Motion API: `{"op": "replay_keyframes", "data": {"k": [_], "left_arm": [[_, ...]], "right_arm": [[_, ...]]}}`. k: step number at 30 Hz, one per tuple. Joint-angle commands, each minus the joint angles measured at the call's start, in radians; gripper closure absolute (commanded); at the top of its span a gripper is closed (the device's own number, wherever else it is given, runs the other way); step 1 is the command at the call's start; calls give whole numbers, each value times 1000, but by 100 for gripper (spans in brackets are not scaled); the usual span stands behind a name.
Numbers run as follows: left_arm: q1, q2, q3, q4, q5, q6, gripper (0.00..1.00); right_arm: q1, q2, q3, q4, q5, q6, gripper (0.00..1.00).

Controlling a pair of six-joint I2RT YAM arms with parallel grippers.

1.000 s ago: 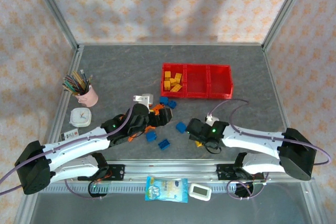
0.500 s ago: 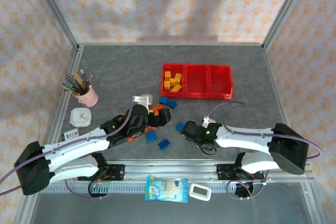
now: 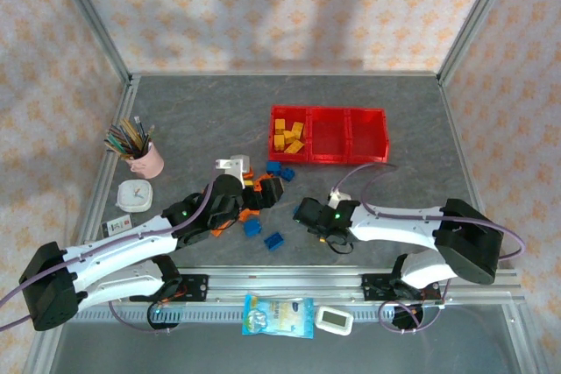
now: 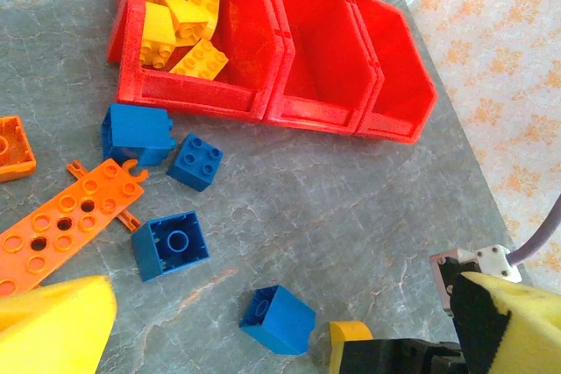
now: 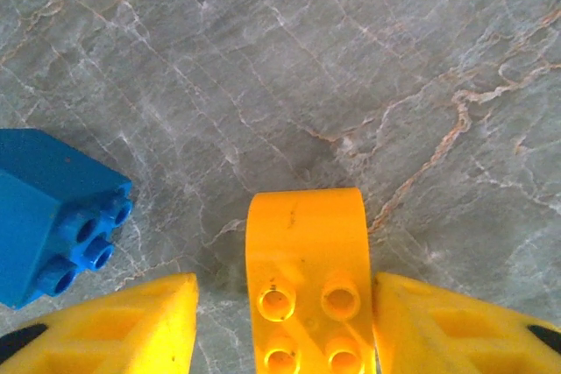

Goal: Sort the legos into containers by color
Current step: Pick up the lego from the bottom-center of the table, then place the lego in the container.

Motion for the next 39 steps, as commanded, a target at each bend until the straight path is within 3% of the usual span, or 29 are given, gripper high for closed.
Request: {"op": "replay_keyframes", "data": {"k": [1, 9, 18, 27, 35, 39], "left_arm": [[-4, 6, -9, -7, -21, -9, 1], [-4, 8, -10, -14, -16, -16, 1], [-4, -14, -20, -5, -33, -11, 1], [15, -42, 19, -59, -87, 36, 1], [106, -65, 33, -66, -43, 61, 1], [141, -61, 45, -65, -31, 71, 1]], "right_arm": [[2, 19, -21, -21, 11, -22, 50], [0, 69, 0, -10, 17, -56, 55], [-32, 4, 26, -8, 45, -115, 62], [-124, -72, 151, -45, 112, -298, 65], [-250, 63, 392, 50, 160, -558, 65], [-342, 202, 531, 134, 77, -665, 66]]}}
